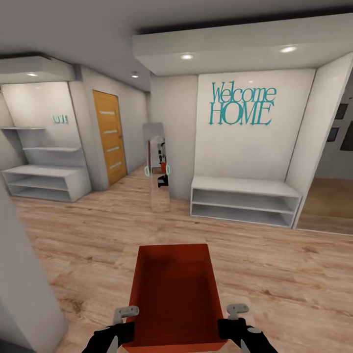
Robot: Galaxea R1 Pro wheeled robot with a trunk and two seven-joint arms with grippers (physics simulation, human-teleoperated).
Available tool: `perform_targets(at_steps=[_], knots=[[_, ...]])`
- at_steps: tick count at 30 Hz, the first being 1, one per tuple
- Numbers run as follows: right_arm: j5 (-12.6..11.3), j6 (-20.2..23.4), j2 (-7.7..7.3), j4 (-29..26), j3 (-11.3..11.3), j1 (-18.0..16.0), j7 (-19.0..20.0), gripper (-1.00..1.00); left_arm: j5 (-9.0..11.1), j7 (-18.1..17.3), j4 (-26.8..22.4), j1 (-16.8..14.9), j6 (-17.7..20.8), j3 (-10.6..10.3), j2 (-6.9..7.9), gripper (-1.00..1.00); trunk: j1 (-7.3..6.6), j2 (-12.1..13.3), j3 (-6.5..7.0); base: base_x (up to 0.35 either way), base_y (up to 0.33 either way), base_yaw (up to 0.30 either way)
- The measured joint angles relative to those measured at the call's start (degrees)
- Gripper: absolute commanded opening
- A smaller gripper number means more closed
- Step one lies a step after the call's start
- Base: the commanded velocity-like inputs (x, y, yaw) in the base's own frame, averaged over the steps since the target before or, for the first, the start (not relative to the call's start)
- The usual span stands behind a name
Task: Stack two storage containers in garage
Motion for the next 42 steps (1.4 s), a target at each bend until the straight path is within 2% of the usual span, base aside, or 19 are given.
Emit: perform_targets(at_steps=[13,20,42], knots=[[0.06,0.00,0.04,0.00,-0.04,0.00,-0.01,-1.00,0.07,0.00,0.00,0.00,0.00,-0.02,0.04,-1.00,0.00,0.00,0.00,0.327,0.000,0.082],[0.22,-0.01,0.17,0.01,-0.13,-0.01,-0.04,-1.00,0.08,-0.14,-0.01,0.01,0.01,-0.01,0.15,-1.00,0.00,0.00,0.00,0.327,0.000,0.212],[0.07,0.00,0.05,0.00,-0.04,0.00,-0.01,-1.00,0.07,0.00,0.01,0.00,0.00,-0.02,0.04,-1.00,0.00,0.00,0.00,0.327,0.000,0.070]])
